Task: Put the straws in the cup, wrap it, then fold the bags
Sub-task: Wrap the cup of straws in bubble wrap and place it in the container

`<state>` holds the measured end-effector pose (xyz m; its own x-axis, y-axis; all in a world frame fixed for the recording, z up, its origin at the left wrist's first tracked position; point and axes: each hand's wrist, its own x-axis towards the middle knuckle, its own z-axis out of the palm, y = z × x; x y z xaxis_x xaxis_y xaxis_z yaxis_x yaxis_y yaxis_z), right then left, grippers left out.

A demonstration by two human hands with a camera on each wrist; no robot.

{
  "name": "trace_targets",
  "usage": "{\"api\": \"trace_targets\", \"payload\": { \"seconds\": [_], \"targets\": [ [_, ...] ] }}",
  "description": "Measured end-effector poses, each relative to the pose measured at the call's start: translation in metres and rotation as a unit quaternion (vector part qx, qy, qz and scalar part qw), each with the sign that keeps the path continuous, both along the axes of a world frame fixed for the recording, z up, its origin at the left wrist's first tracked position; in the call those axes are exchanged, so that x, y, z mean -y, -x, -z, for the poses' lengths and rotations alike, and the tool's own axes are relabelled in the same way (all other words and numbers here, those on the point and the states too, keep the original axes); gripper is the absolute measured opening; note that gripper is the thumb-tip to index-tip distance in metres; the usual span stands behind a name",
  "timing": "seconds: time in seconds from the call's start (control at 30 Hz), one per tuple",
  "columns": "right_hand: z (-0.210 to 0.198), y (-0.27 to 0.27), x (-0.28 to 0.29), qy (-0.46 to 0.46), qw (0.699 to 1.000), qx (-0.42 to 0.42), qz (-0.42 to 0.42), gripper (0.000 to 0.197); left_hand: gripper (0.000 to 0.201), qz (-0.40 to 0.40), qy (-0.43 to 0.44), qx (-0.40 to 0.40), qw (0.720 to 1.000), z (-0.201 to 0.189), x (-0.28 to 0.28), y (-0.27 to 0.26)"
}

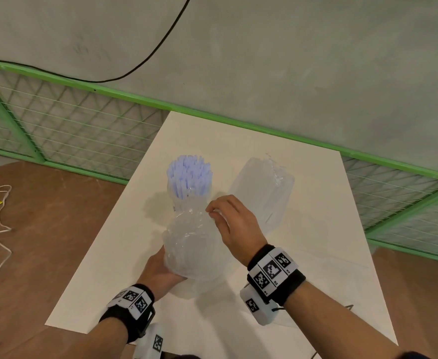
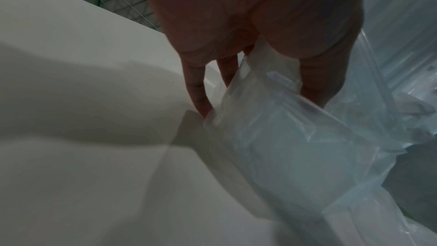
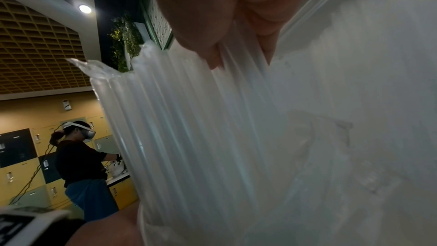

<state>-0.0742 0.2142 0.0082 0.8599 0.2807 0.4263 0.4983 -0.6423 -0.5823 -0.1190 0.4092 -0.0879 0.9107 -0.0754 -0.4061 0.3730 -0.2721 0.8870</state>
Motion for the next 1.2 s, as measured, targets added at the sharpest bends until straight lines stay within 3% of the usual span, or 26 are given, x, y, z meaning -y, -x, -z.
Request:
{"api": "trace_targets", "payload": {
  "seconds": [0.1,0.43,0.77,0.97,1.1,1.2],
  "targets": [
    [0.001,-0.002,0.001,0.011,1.000,-0.002,0.003,0.003,0.086,0.000,0.001,-0.001,1.000,0.001,-0.001,0.001],
    [0.005,-0.001,-0.005,-0.030,0.999,-0.024,-0.002,0.016,0.075,-0.010,0.008,0.002,1.000,0.000,0.001,0.001],
    [0.002,-0.012,0.006,-0.004,0.998,0.048,0.041,0.015,0.064,-0.015,0.010,-0.012,1.000,0.003,0.000,0.001],
    [0.011,-0.009,0.002,0.025,0.999,0.005,0.027,0.019,0.077,-0.009,0.008,-0.006,1.000,0.000,0.001,0.001],
    [-0.006,-0.013,0.005,0.018,0.999,0.011,0.025,0.020,0.074,-0.010,0.007,-0.009,1.000,-0.001,0.001,0.001],
    [-0.038,-0.020,0.019,-0.044,0.997,0.035,0.059,0.023,0.073,-0.010,-0.004,-0.018,1.000,0.001,0.000,-0.001]
  ]
}}
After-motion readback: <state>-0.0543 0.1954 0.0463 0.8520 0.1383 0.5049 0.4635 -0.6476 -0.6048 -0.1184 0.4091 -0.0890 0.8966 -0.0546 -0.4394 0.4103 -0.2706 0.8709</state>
